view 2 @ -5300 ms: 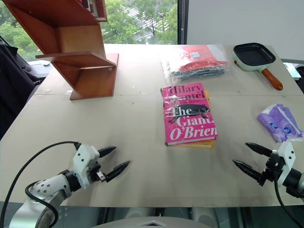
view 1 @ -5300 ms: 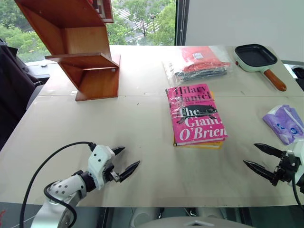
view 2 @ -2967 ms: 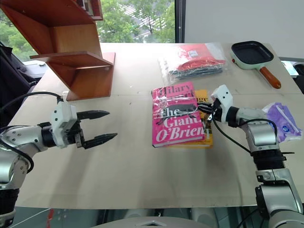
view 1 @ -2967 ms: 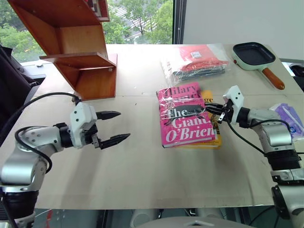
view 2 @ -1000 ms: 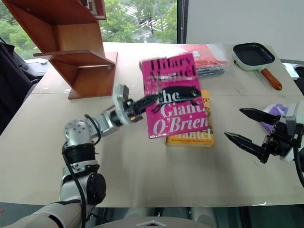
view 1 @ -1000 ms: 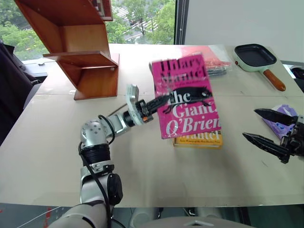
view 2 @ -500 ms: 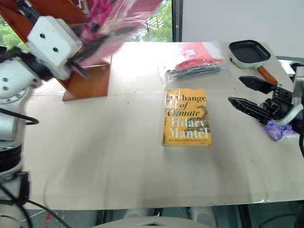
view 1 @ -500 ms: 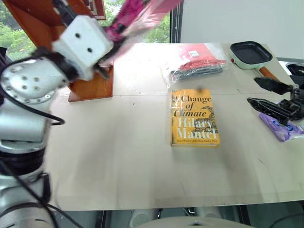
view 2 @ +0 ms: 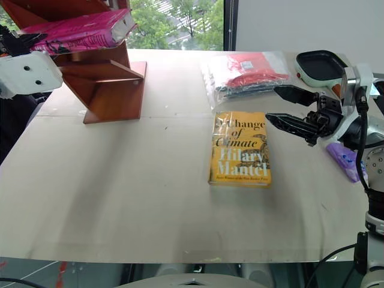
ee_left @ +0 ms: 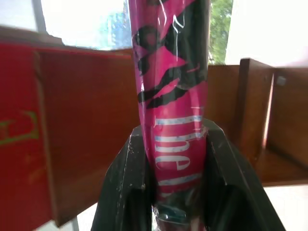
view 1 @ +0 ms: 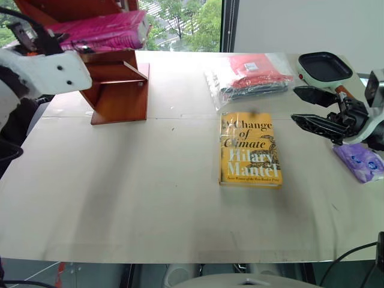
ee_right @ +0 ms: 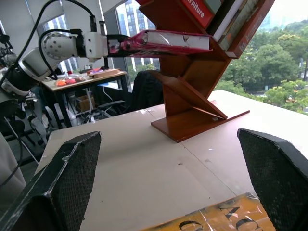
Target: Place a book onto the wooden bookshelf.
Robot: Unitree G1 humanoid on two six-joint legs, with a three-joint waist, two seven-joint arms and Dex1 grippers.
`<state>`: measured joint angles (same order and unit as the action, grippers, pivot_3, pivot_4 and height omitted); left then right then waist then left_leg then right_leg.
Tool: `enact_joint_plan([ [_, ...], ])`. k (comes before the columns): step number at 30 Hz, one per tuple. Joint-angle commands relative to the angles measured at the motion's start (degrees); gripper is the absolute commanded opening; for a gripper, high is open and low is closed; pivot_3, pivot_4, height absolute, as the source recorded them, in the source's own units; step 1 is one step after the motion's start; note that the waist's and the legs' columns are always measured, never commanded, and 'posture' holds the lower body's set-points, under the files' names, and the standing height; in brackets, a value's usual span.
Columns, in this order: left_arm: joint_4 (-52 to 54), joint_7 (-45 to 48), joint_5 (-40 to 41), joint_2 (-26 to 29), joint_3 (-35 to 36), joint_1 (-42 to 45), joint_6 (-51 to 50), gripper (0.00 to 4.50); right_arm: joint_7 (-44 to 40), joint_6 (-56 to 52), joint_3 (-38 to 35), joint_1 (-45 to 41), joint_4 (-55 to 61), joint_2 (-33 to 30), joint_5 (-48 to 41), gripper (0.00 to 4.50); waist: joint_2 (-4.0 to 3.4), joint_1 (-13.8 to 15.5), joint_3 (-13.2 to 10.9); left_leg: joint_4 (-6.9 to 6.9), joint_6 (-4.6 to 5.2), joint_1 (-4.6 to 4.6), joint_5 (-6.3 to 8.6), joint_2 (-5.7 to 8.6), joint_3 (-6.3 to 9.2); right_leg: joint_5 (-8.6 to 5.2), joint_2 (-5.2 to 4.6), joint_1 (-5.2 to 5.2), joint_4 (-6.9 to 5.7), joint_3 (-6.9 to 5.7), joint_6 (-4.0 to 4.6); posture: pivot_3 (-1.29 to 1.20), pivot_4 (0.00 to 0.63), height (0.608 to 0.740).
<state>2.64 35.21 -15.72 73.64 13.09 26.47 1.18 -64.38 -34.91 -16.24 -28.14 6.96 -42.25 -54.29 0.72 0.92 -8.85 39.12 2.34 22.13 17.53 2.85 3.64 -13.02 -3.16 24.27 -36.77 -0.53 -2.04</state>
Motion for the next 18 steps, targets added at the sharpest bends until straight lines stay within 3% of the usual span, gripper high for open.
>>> enact_joint_plan([
  [1,-7.67,1.69,0.03,0.20,-3.96,5.86,3.51,0.65,1.05,0.43,-1.56,-0.45,2.97,0.11,-0.81,4.50,0.00,0.02,0.01,0.01,0.00,-0.01,0.00,0.00,-0.01,0.00,0.00,-0.01,-0.03,0.00,0.00,0.00,0.150,0.720],
  [12,-28.50,5.55,-3.21,-6.77,-16.69,25.07,15.46,0.65,4.70,0.77,-2.98,2.34,6.75,0.91,-1.19,4.50,0.02,0.17,0.07,0.20,0.00,-0.16,-0.02,0.07,-0.02,0.00,-0.03,-0.06,-0.45,-0.02,-0.01,0.00,0.150,0.720],
  [18,-32.19,6.33,-3.24,-10.19,-18.20,29.30,19.18,0.65,6.19,1.57,-3.85,4.14,8.08,1.15,-0.86,4.50,0.05,0.07,0.08,0.30,0.01,-0.13,-0.02,0.11,-0.01,0.00,-0.03,-0.04,-0.52,-0.04,-0.01,0.00,0.150,0.720],
])
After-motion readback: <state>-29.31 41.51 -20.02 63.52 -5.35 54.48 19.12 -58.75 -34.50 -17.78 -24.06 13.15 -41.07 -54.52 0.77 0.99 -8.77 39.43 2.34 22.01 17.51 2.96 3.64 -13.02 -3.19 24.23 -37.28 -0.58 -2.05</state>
